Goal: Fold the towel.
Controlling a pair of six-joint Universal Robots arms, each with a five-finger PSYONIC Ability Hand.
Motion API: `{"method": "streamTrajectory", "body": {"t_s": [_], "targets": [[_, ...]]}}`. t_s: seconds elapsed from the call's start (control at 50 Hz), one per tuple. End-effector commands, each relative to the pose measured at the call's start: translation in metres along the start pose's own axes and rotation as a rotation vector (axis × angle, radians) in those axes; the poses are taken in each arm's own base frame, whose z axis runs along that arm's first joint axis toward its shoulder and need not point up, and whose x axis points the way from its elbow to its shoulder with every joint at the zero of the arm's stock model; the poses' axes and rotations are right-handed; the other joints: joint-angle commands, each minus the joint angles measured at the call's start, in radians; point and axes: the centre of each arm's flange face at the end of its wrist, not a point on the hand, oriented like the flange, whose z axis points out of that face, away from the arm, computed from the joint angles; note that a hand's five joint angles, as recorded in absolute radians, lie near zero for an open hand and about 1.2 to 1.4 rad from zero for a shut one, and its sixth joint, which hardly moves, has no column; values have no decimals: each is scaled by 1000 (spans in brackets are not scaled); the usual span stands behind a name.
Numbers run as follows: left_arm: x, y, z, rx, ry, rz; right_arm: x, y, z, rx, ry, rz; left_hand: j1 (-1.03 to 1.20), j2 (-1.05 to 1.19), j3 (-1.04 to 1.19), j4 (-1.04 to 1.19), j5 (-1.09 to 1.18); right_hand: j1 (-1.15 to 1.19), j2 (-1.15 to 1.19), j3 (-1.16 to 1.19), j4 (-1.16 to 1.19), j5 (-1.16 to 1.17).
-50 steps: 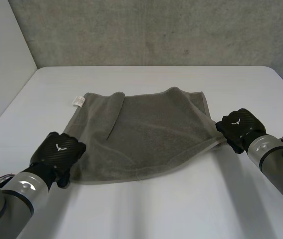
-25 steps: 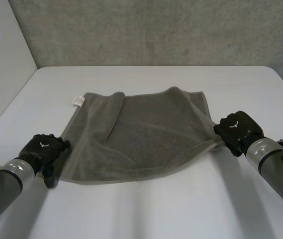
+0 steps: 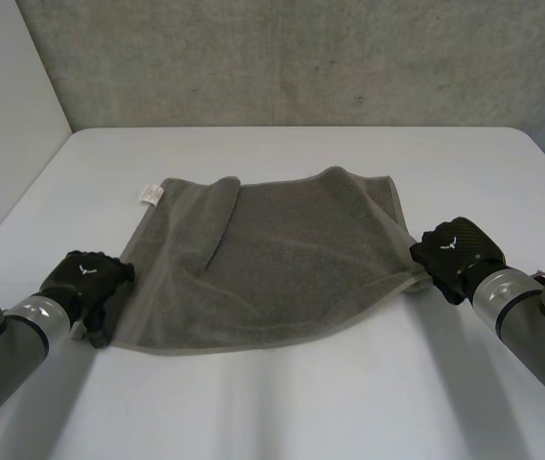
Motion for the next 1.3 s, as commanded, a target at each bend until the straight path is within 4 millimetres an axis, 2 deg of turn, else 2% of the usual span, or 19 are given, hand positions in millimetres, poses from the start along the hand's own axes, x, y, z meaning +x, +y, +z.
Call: {"method": "streamTrajectory", "body": {"t_s": [0.02, 0.14, 0.34, 0.62, 0.74, 0.78, 0.86, 0.98, 1.02, 1.04, 1.06, 1.08, 1.1, 1.12, 1.14, 1.16, 1.18, 1.24, 1.3], "targets": [[-2, -3, 5, 11, -3, 4, 0, 0, 0, 0, 0, 0, 5, 13, 5, 9, -178, 39, 63, 50, 48, 30], [-3, -3, 8, 14, -3, 5, 0, 0, 0, 1, -3, 0, 20, 28, 19, 24, -163, 39, 63, 50, 48, 30], [-1, -8, 14, 29, 3, 16, -1, 1, 1, 2, -7, 0, 307, 315, 307, 311, 124, 39, 63, 50, 48, 30], [6, -16, 12, 59, 14, 30, -1, 1, 1, 2, -9, 0, 457, 465, 457, 461, 274, 39, 63, 50, 48, 30], [12, -17, 10, 63, 26, 33, 1, 2, 1, -2, -1, 4, 610, 618, 610, 614, 427, 39, 63, 50, 48, 30], [11, -18, 9, 63, 24, 33, 3, 2, 2, -2, 4, 4, 846, 854, 846, 850, 663, 39, 63, 50, 48, 30], [8, -22, 6, 76, 7, 33, 12, -4, 1, 15, 36, 2, 909, 917, 909, 913, 726, 39, 63, 50, 48, 30], [-7, -44, -13, 146, -56, 40, 35, -27, -13, 76, 117, -10, 909, 917, 909, 913, 726, 39, 63, 50, 48, 30], [-12, -53, -20, 175, -78, 35, 53, -40, -23, 117, 172, -2, 909, 917, 909, 913, 726, 39, 63, 50, 48, 30], [-16, -60, -28, 200, -97, 23, 53, -40, -23, 117, 173, -2, 909, 917, 909, 913, 726, 39, 63, 50, 48, 30], [-16, -60, -28, 201, -97, 23, 64, -48, -30, 141, 209, 7, 909, 917, 909, 913, 726, 39, 63, 50, 48, 30], [-22, -68, -36, 229, -120, 6, 75, -56, -37, 164, 240, 17, 909, 917, 909, 913, 726, 39, 63, 50, 48, 30], [-27, -78, -45, 267, -143, -6, 75, -56, -37, 164, 240, 17, 909, 917, 909, 913, 726, 39, 63, 50, 48, 30], [-27, -78, -45, 268, -143, -6, 84, -66, -46, 186, 263, 25, 909, 917, 909, 913, 726, 39, 63, 50, 48, 30], [-32, -89, -55, 312, -167, -17, 84, -66, -46, 186, 264, 25, 909, 917, 909, 913, 726, 39, 63, 50, 48, 30], [-36, -98, -66, 353, -188, -26, 90, -74, -55, 202, 275, 29, 909, 917, 909, 913, 726, 39, 63, 50, 48, 30], [-36, -98, -66, 354, -188, -26, 95, -81, -62, 210, 278, 28, 909, 917, 909, 913, 726, 39, 63, 50, 48, 30], [-41, -112, -84, 415, -215, -40, 99, -90, -73, 200, 251, 23, 909, 917, 909, 913, 726, 39, 63, 50, 48, 30], [-40, -117, -98, 436, -223, -41, 96, -91, -77, 177, 215, 24, 909, 917, 909, 913, 726, 39, 63, 50, 48, 30]]}}
